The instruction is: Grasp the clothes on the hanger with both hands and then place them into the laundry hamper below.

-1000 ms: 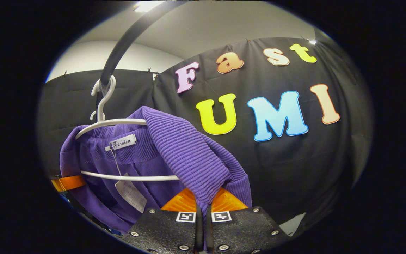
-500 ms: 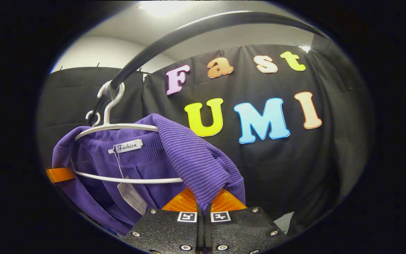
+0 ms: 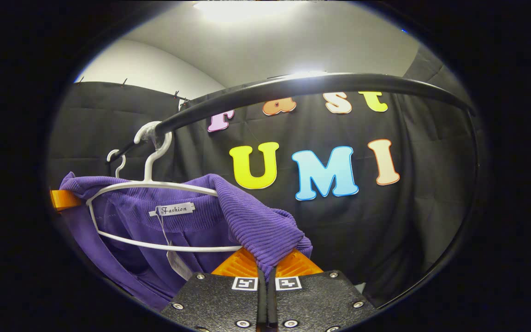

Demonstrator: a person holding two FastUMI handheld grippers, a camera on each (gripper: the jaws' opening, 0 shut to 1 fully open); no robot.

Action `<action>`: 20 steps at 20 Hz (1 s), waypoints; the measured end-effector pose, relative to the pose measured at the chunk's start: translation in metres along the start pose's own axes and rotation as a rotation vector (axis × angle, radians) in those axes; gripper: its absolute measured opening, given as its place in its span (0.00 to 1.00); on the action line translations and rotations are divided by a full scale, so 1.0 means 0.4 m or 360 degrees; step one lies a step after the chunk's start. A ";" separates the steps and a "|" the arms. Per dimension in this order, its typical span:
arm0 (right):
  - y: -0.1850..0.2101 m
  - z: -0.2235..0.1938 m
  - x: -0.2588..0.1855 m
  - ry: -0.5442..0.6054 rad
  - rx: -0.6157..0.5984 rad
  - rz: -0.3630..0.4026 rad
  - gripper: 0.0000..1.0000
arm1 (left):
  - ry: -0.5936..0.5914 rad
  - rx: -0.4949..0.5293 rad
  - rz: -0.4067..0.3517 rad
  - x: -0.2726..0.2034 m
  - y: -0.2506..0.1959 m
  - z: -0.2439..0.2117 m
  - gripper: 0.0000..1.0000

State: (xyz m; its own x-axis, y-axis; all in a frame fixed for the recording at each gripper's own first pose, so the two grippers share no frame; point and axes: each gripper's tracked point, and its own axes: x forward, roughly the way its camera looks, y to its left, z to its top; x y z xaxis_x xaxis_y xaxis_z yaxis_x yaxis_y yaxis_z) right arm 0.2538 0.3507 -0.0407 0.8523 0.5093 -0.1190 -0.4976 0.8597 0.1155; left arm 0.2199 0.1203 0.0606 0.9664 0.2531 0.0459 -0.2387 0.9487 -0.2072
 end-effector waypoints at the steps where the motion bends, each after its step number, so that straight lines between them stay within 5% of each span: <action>1: 0.008 0.009 -0.002 -0.0015 -0.0009 -0.0006 0.00 | 0.0020 -0.0023 -0.0008 0.002 0.011 0.007 0.05; 12: 0.094 0.086 -0.021 -0.0118 -0.0062 0.0007 0.00 | -0.0010 -0.0076 0.0079 0.032 0.203 0.077 0.01; 20: 0.116 0.101 -0.017 -0.0143 -0.0097 0.0026 0.00 | 0.0086 -0.0176 0.0162 0.039 0.329 -0.037 0.05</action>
State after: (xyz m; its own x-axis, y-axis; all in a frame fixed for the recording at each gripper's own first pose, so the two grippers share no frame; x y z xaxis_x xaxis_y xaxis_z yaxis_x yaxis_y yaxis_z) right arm 0.2315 0.3854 0.0054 0.8537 0.5201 -0.0282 -0.5181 0.8535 0.0562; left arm 0.2050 0.2463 0.0196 0.9422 0.3336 -0.0329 -0.3266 0.8914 -0.3143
